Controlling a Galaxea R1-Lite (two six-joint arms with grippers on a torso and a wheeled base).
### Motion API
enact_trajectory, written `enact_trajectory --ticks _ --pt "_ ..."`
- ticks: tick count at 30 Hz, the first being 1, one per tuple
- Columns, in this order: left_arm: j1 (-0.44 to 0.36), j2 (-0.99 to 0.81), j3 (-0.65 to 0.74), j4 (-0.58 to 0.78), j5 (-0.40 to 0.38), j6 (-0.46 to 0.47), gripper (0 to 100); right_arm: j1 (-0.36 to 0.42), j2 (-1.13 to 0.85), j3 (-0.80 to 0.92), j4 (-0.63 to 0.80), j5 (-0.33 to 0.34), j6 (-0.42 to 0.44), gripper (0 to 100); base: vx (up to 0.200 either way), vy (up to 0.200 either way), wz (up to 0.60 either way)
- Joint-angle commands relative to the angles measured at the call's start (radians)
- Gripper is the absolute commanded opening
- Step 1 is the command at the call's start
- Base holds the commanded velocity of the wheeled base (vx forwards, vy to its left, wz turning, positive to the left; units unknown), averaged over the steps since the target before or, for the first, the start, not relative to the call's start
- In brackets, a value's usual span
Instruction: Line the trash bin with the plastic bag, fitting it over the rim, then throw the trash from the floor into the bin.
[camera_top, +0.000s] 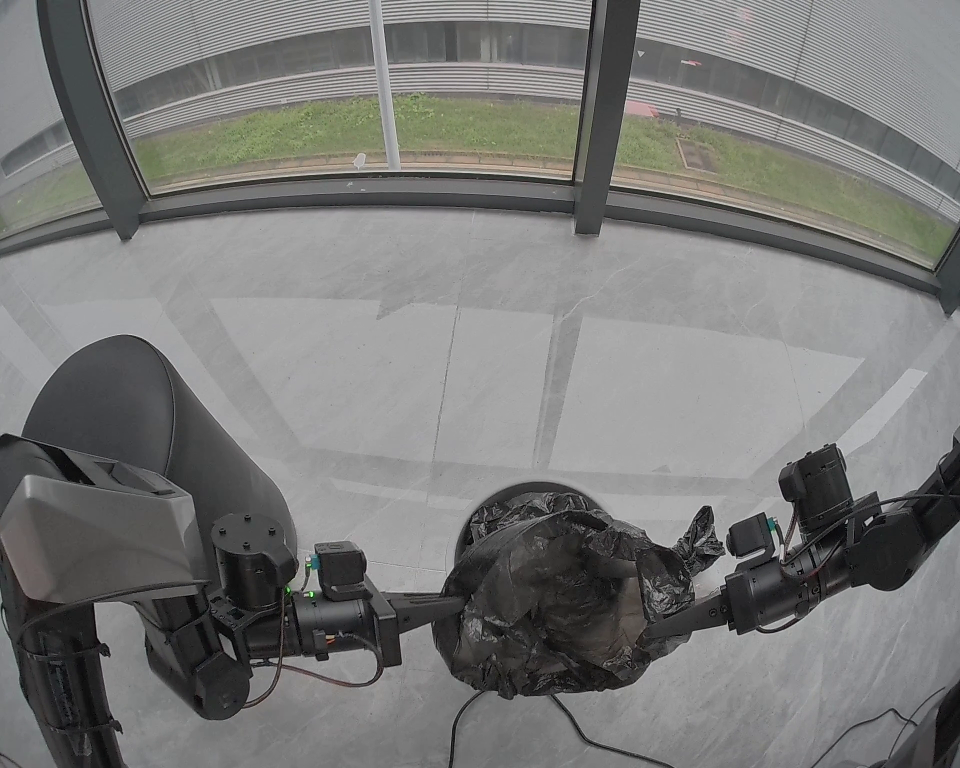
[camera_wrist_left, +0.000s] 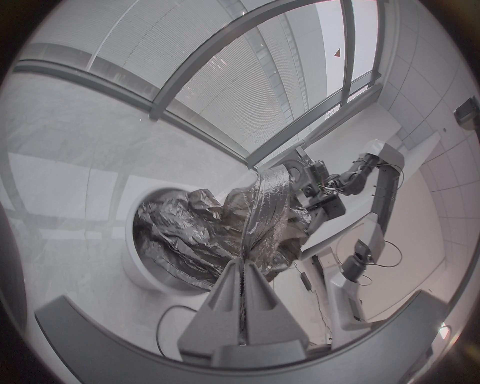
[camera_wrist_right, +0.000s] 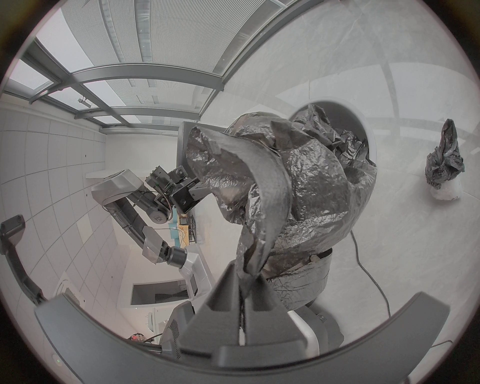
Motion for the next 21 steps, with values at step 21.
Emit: enact_trajectory --ticks 21 --pt "0.08 0.154 -0.165 0.0 0.123 0.029 0 0.019 0.168 -0.158 -0.063 -0.28 -0.025 0 0.0 0.0 0.0"
